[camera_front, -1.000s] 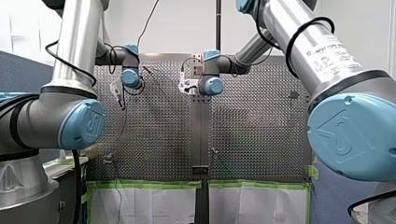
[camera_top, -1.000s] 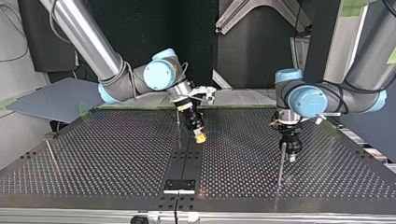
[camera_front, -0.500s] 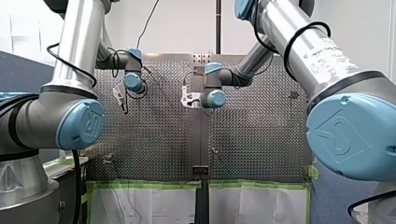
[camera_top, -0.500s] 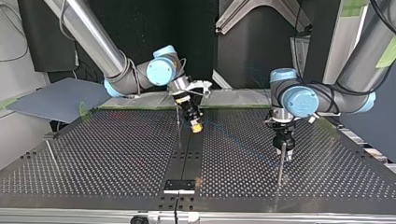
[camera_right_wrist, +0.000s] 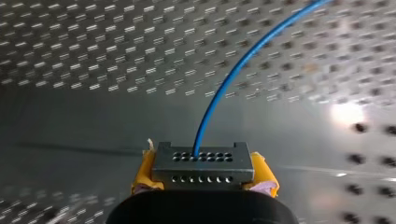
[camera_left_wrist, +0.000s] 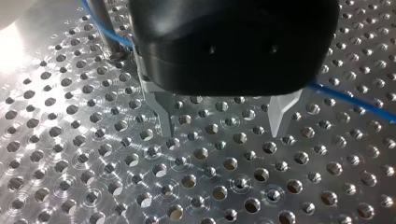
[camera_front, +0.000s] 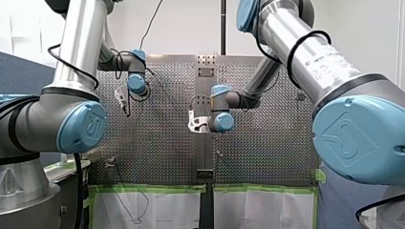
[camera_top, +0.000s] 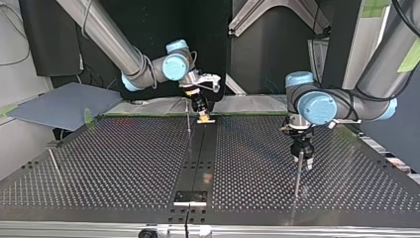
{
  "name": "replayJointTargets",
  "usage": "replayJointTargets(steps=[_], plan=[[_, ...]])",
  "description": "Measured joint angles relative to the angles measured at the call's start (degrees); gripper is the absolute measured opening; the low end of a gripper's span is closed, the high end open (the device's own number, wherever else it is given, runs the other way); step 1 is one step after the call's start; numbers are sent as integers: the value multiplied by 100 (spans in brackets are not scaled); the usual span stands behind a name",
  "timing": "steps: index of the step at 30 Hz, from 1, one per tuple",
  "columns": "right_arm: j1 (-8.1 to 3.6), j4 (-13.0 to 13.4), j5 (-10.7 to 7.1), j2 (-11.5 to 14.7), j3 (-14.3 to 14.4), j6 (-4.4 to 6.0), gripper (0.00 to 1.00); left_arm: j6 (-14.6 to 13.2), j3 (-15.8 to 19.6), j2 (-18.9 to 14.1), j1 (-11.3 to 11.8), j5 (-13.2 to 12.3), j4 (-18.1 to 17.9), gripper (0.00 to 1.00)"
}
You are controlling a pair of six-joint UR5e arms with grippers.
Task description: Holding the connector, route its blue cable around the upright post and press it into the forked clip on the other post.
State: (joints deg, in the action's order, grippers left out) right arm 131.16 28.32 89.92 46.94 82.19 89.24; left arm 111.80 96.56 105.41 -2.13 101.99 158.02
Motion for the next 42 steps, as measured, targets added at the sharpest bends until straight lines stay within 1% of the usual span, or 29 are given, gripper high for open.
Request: replayJointTargets(steps=[2,5,10,14,19,22,27,30,34,39,42], plan=[[-14,85,97,-76,102,-2,1,0,0,0,0,0,-4,100],[-40,208,181,-134,233,9,1,-1,1,0,0,-5,-12,100],[-109,456,268,-167,483,34,1,-1,0,2,-1,-23,-29,100],[-169,677,324,-188,703,12,1,-1,0,1,-1,-25,-27,100],[-213,916,359,-219,943,0,1,-1,-2,1,0,-15,-21,100],[-257,1065,441,-292,1101,-16,1,-1,-3,2,0,-10,-18,100],[-327,1143,672,-501,1289,-67,1,-1,-5,5,0,-2,-23,100],[-371,1253,775,-585,1390,-77,1,-1,-4,7,3,3,-30,100],[-424,1367,817,-626,1473,-80,1,-1,-5,6,7,7,-33,100],[-489,1398,825,-658,1498,-81,1,-1,-6,6,12,9,-28,100],[-537,1414,838,-735,1504,-87,1,-1,-5,6,16,9,-22,100]])
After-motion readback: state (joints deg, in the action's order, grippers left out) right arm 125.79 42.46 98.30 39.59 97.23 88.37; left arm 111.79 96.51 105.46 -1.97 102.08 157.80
